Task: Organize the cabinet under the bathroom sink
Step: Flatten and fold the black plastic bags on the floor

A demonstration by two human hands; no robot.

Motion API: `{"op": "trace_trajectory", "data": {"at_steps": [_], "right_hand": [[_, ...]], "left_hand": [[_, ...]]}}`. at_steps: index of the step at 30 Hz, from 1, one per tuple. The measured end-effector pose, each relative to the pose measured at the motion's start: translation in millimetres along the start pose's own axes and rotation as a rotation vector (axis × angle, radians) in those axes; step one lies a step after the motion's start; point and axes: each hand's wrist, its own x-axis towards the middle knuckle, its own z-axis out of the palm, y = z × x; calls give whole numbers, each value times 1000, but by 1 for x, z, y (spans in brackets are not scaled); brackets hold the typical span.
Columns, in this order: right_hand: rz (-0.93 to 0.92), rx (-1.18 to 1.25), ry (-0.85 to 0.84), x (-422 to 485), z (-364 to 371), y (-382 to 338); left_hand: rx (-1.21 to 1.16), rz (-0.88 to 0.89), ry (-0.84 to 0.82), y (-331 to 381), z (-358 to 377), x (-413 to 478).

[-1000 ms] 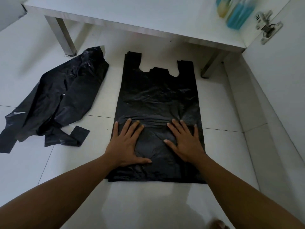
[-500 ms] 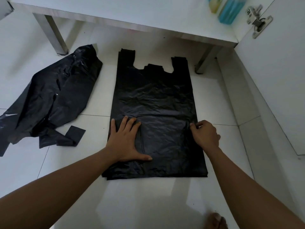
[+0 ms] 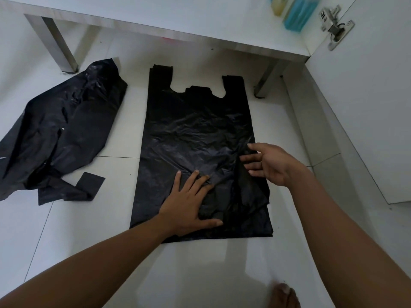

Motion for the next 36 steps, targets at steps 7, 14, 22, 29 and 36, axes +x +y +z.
{"op": "trace_trajectory", "data": {"at_steps": [7, 14, 22, 29, 36], "right_hand": [[-77, -518, 82, 2, 6, 19], [-166, -741, 568, 5, -2, 12], [-755, -1258, 407, 16, 88, 129], [-487, -1209, 779, 23, -10, 152], [-486, -1018, 812, 25, -25, 108]], "left_hand": [[19, -5, -4, 2, 1, 0], [57, 2, 18, 4, 5, -1], [31, 2, 16, 3, 9, 1], [82, 3, -22, 5, 7, 1], [-139, -46, -71, 7, -6, 6]]}}
